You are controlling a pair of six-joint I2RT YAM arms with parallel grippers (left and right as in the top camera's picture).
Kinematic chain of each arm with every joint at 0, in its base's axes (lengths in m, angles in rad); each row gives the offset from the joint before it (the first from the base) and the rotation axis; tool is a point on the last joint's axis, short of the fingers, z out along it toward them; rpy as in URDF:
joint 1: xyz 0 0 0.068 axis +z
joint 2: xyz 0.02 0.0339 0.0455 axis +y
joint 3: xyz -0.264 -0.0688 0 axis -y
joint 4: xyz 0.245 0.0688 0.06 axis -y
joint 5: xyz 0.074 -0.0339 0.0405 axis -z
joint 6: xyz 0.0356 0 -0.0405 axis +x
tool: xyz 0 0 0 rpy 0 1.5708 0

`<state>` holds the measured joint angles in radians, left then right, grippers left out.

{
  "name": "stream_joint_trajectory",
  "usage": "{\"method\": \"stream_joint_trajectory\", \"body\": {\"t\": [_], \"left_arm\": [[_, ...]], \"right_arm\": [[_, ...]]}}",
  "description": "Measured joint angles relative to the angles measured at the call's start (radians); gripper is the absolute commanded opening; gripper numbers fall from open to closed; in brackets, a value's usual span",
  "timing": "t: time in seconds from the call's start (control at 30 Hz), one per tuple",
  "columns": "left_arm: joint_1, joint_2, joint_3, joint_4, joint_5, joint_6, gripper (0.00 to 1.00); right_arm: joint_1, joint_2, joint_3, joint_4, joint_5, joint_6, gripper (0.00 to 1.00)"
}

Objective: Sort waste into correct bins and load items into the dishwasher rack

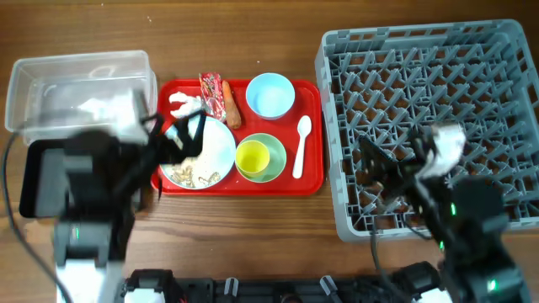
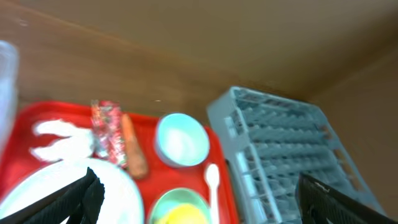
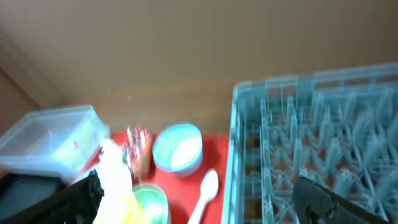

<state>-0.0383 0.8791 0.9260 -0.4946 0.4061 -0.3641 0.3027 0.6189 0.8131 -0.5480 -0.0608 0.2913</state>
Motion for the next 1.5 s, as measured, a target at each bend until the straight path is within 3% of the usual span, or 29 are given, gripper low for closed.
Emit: {"method": "stream_joint_trajectory", "body": {"t": [0.17,0.3,0.47,0.63,0.83,1.13,1.23,1.33,1.5], "left_arm": [[-0.003,0.234,0.145,0.020,0.205,-0.066,1.00],[-0.076,0.336,0.153,-0.059,0.260,-0.060,1.00],[-0.246,0.436,0.153,-0.248,0.108,-0.028,1.00],[-0.343,0.494,0.153,-0.336,-0.084,0.002,0.73],[-0.347,0.534,0.153,-0.341,-0.270,0.008,0.69],[-0.359,0.686,0.146,-0.283,-0.274,0.008,0.63],[-0.371,0.708,0.144,-0.282,-0.259,0.007,0.42],[-0.373,0.717,0.144,-0.276,-0.259,0.011,0.04],[-0.373,0.735,0.145,-0.277,-0.264,0.014,0.04]], "right_arm": [[-0.001,0.343,0.306,-0.199,-0.066,-0.005,1.00],[-0.001,0.461,0.370,-0.244,-0.114,-0.028,1.00],[-0.001,0.542,0.372,-0.259,-0.152,-0.019,1.00],[-0.001,0.577,0.372,-0.286,-0.140,0.031,1.00],[-0.001,0.582,0.373,-0.306,-0.137,0.046,1.00],[-0.001,0.582,0.373,-0.305,-0.137,0.059,1.00],[-0.001,0.582,0.373,-0.305,-0.137,0.064,1.00],[-0.001,0.582,0.373,-0.305,-0.137,0.064,1.00],[-0.001,0.582,0.373,-0.305,-0.137,0.064,1.00]]}}
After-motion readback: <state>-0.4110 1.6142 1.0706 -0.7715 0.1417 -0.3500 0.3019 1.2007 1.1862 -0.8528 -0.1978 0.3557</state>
